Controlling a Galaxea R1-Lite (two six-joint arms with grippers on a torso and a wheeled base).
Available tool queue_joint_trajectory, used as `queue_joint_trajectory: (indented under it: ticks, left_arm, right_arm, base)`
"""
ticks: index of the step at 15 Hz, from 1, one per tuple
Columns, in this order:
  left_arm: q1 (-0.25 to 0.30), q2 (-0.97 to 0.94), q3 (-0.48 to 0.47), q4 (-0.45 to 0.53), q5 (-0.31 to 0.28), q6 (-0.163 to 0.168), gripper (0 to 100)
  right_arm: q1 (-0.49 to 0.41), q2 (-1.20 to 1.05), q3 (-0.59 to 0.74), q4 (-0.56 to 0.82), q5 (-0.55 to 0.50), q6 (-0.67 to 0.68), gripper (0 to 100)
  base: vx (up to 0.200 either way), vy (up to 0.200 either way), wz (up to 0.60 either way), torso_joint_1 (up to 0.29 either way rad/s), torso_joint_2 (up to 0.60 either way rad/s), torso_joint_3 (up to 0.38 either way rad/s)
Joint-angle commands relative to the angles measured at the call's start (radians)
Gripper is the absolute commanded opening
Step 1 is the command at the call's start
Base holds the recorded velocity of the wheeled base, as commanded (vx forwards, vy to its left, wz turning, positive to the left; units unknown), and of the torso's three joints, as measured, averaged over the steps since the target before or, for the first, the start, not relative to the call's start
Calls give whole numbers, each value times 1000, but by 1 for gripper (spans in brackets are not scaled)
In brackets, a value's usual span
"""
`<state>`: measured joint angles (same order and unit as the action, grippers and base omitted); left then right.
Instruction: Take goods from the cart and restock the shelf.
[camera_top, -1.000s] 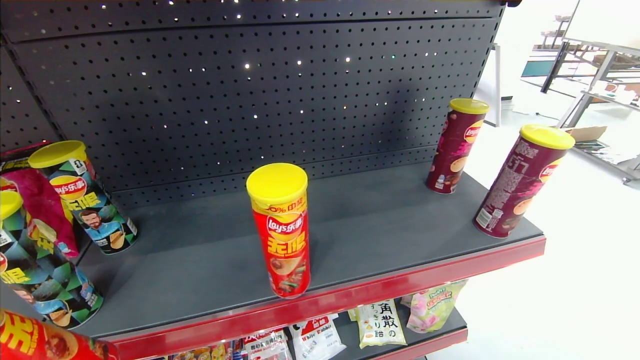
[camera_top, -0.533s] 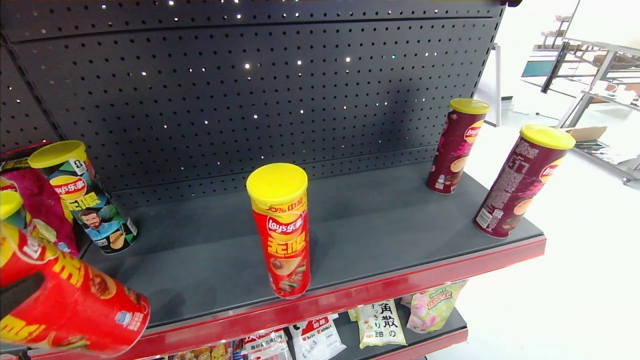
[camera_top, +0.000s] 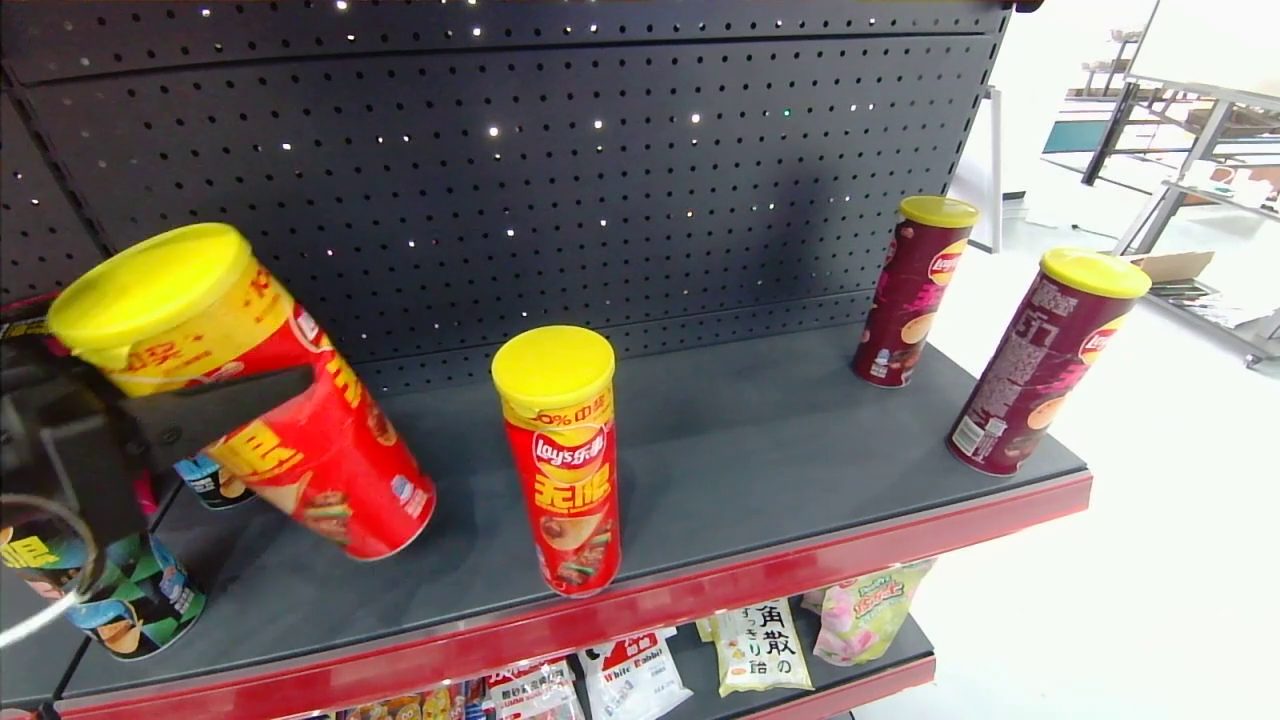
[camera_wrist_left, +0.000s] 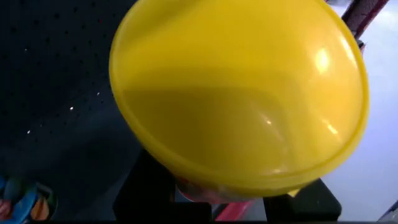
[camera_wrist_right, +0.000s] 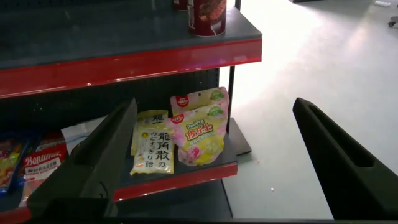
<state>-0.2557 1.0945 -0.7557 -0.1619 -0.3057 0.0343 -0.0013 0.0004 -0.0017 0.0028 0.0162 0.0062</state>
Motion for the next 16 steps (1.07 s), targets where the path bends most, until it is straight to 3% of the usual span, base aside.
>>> queue_joint_trajectory:
  ticks: [1,5,9,16]
  left_arm:
    - [-43,311,-228,-28,13,-22,0]
    - [-53,521,-389,-28,34,-16,0]
    - [-62,642,-487,-33,34,-16,0]
    - [-109,733,-534,-77,80,-16,0]
  right_arm:
    - [0,0,0,0,1,0,100]
    - [0,0,0,0,1,0,100]
    - [0,0,0,0,1,0,100]
    - [0,0,0,0,1,0,100]
  base:
    - [0,0,0,0,0,0]
    - [0,0,0,0,0,0]
    - [0,0,0,0,0,0]
    - [0,0,0,0,0,0]
